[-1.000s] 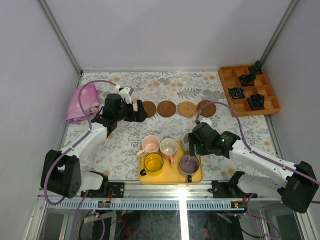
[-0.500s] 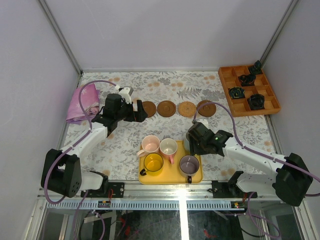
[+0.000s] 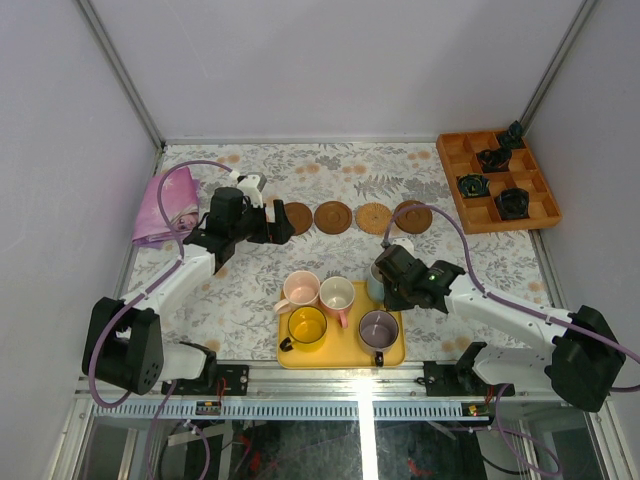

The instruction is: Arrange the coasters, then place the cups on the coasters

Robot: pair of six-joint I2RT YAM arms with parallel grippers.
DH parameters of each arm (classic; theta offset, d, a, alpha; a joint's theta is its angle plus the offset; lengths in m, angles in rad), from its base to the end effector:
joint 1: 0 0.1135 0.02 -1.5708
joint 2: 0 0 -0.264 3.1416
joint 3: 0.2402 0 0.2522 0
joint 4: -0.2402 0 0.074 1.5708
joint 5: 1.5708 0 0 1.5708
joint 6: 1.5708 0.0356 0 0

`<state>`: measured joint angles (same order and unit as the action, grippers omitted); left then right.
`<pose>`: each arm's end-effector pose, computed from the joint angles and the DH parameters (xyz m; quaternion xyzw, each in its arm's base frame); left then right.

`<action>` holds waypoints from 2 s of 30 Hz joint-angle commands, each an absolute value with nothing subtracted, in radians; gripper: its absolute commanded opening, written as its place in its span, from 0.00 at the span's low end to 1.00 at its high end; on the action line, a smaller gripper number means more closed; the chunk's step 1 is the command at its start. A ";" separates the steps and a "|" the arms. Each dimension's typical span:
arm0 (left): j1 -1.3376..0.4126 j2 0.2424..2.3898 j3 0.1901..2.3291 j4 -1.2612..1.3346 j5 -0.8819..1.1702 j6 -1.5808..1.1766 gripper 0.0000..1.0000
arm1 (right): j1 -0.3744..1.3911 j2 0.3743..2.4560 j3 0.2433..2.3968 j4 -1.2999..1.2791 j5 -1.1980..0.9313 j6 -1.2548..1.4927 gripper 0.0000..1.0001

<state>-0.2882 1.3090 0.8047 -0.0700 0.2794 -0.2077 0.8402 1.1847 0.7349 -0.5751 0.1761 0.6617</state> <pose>0.2714 -0.0907 0.2439 0.1015 0.8665 -0.2347 0.4287 0.1540 0.1626 0.2124 -0.0619 0.9575 0.1213 0.2541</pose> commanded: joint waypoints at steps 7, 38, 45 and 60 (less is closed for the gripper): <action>-0.289 1.299 0.789 -0.051 0.248 -0.208 1.00 | 0.839 1.126 0.900 -0.564 0.431 0.541 0.00; -0.290 1.427 0.869 0.023 0.171 -0.260 1.00 | 0.288 1.404 0.913 0.052 0.249 0.092 0.00; -0.288 1.454 0.891 0.021 0.151 -0.268 1.00 | 0.256 1.507 0.953 0.090 0.170 0.105 0.00; -0.287 1.487 0.913 0.013 0.137 -0.263 1.00 | 0.250 1.626 1.030 0.120 0.165 0.119 0.00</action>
